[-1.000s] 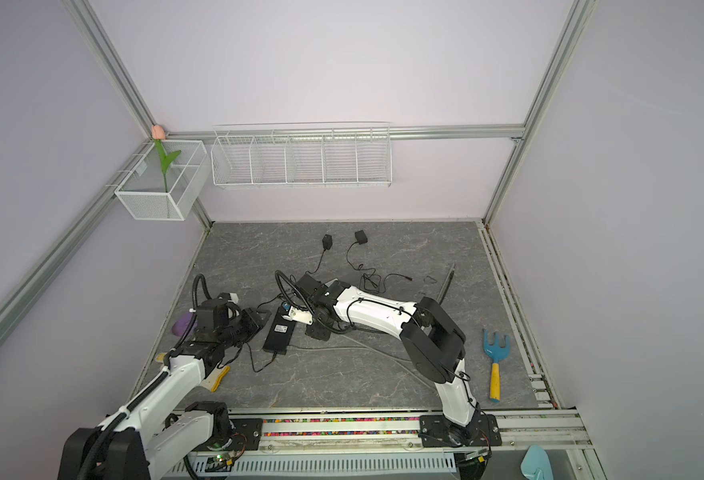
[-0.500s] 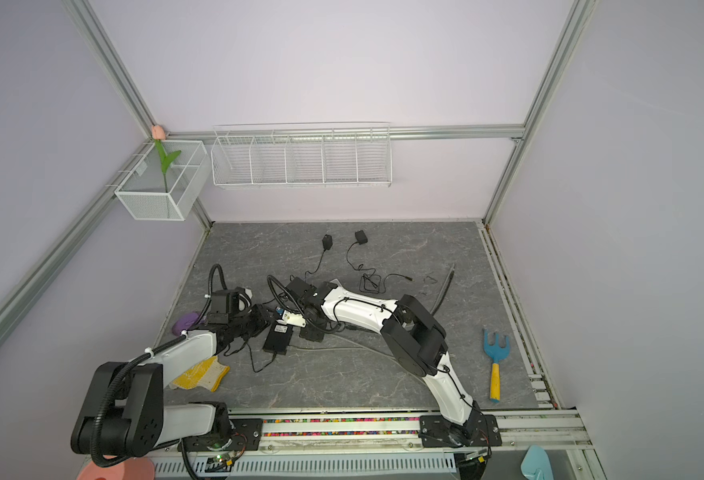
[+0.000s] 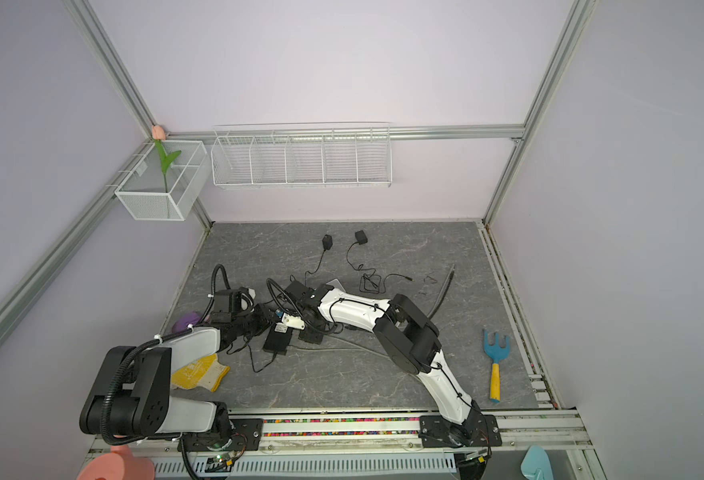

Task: Insert the plug into the switch port
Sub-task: 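Align the grey plug with the switch port while the left gripper holds the switch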

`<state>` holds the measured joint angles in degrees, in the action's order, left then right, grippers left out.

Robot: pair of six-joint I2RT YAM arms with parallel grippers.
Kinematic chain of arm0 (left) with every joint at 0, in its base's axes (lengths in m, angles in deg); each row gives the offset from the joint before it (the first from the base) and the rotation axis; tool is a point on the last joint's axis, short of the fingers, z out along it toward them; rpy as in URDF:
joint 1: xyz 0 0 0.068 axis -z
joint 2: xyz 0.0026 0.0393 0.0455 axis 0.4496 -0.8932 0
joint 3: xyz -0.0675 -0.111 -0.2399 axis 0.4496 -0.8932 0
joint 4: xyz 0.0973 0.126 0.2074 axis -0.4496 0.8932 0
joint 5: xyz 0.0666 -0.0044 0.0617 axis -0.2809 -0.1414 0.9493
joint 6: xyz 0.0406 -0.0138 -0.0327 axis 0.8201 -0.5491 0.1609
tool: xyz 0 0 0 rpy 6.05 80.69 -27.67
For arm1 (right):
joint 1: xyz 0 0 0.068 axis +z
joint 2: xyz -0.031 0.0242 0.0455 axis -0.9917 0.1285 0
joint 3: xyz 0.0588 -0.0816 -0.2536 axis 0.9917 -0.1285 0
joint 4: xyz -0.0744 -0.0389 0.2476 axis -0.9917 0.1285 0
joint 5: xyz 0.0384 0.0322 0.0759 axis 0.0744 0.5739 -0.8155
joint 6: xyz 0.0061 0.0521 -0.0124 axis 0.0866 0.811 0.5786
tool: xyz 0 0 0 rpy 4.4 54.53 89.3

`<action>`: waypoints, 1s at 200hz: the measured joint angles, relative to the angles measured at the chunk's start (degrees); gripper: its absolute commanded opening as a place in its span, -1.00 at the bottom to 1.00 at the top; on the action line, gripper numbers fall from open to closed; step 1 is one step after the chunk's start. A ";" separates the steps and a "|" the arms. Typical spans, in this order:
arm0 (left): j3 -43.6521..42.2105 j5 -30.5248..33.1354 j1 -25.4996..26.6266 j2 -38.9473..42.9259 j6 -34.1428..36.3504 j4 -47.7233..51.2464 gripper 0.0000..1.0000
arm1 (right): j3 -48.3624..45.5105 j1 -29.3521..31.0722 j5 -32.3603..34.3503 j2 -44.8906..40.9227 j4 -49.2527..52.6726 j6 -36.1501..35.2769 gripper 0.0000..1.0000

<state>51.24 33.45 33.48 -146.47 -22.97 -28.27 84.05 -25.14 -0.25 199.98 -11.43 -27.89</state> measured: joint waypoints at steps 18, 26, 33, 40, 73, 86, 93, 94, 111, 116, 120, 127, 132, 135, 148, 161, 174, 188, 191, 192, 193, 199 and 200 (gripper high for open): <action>-0.42 -0.13 -0.02 -0.96 -0.02 -1.16 -0.30 | 0.13 -0.02 0.00 0.55 0.00 0.00 -0.87; -0.52 -0.31 -0.02 -1.53 -0.04 -1.66 -0.30 | 0.13 -0.02 -0.02 0.68 0.02 0.02 -0.86; -0.63 -0.57 -0.09 -1.86 -0.09 -2.49 -0.30 | 0.17 -0.02 -0.02 0.68 0.07 0.02 -0.86; -0.68 -0.74 -0.13 -2.10 -0.22 -3.06 -0.31 | 0.26 -0.02 0.00 0.68 0.15 0.00 -0.87; -0.85 -1.16 -0.28 -2.67 -0.22 -4.48 -0.31 | 0.42 -0.11 0.15 0.72 0.24 0.04 -0.87; -1.09 -1.16 -0.28 -2.67 -0.22 -4.83 -0.31 | 0.42 -0.13 0.20 0.72 0.24 0.13 -0.87; -1.18 -1.18 -0.28 -2.67 -0.20 -5.03 -0.31 | 0.42 -0.22 0.17 0.72 0.22 0.17 -0.86; -1.18 -1.18 -0.28 -2.67 -0.20 -5.03 -0.31 | 0.42 -0.22 0.15 0.72 0.22 0.17 -0.87; -1.33 -1.16 -0.28 -2.64 -0.13 -5.27 -0.31 | 0.42 -0.37 -0.04 0.72 0.20 0.20 -0.86; -1.38 -1.16 -0.28 -2.64 -0.07 -5.35 -0.31 | 0.42 -0.42 -0.07 0.72 0.15 0.20 -0.86; -1.40 -1.16 -0.28 -2.62 0.00 -5.40 -0.31 | 0.42 -0.46 -0.09 0.72 0.11 0.20 -0.86; -1.46 -1.14 -0.28 -2.54 0.04 -5.42 -0.31 | 0.42 -0.59 -0.24 0.72 0.07 0.22 -0.87; -1.51 -1.11 -0.28 -2.47 0.07 -5.42 -0.31 | 0.42 -0.68 -0.37 0.72 0.02 0.20 -0.87; -1.55 -1.11 -0.28 -2.43 0.07 -5.42 -0.31 | 0.42 -0.74 -0.48 0.72 0.02 0.20 -0.86; -1.68 -1.11 -0.28 -2.27 0.20 -5.40 -0.31 | 0.42 -1.05 -1.11 0.72 -0.02 0.20 -0.87; -1.84 -1.14 -0.28 -2.10 0.24 -5.38 -0.31 | 0.42 -1.33 -1.81 0.72 -0.11 0.22 -0.87; -2.03 -1.20 -0.28 -1.92 0.22 -5.38 -0.32 | 0.42 -1.53 -2.51 0.72 -0.22 0.22 -0.87; -2.21 -1.25 -0.28 -1.88 0.17 -5.55 -0.31 | 0.46 -1.64 -3.10 0.72 -0.20 0.24 -0.87; -2.27 -1.25 -0.28 -1.86 0.15 -5.64 -0.32 | 0.46 -1.66 -3.21 0.72 -0.17 0.24 -0.87; -2.27 -1.25 -0.28 -1.86 0.15 -5.68 -0.32 | 0.48 -1.68 -3.30 0.72 -0.15 0.24 -0.86; -2.29 -1.27 -0.28 -1.84 0.15 -5.70 -0.32 | 0.48 -1.68 -3.32 0.72 -0.15 0.24 -0.86; -2.40 -1.25 -0.28 -1.79 0.00 -5.88 -0.32 | 0.52 -1.68 -3.69 0.72 -0.17 0.24 -0.87; -2.43 -1.25 -0.28 -1.77 0.00 -5.90 -0.32 | 0.52 -1.70 -3.74 0.72 -0.17 0.26 -0.87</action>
<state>48.82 32.20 33.20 -148.24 -22.97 -34.18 84.57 -26.85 -3.99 200.71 -11.61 -27.62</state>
